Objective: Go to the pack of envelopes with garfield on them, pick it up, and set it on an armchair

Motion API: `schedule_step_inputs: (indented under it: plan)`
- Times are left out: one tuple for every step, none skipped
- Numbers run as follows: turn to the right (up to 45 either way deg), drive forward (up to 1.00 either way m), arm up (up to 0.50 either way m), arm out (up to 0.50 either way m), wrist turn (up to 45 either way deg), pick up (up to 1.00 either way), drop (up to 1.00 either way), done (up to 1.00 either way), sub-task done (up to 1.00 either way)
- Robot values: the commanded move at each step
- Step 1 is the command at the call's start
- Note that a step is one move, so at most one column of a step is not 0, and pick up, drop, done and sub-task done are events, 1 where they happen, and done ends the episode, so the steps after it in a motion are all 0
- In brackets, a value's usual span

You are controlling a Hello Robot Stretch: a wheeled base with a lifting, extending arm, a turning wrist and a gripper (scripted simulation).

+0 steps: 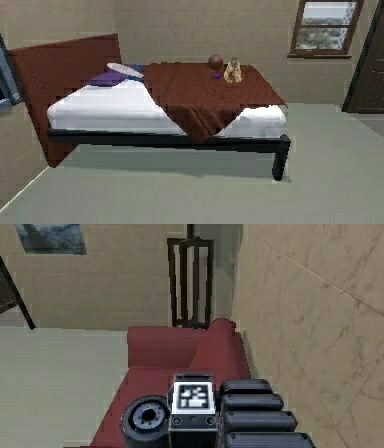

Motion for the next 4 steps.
schedule_step_inputs:
  plan:
    - [3.0,0.0,0.0,0.0,0.0,0.0,0.0,0.0,0.0]
    - [0.0,0.35,0.0,0.0,0.0,0.0,0.0,0.0,0.0]
    - [3.0,0.0,0.0,0.0,0.0,0.0,0.0,0.0,0.0]
    - [0.0,0.0,0.0,0.48,0.0,0.0,0.0,0.0,0.0]
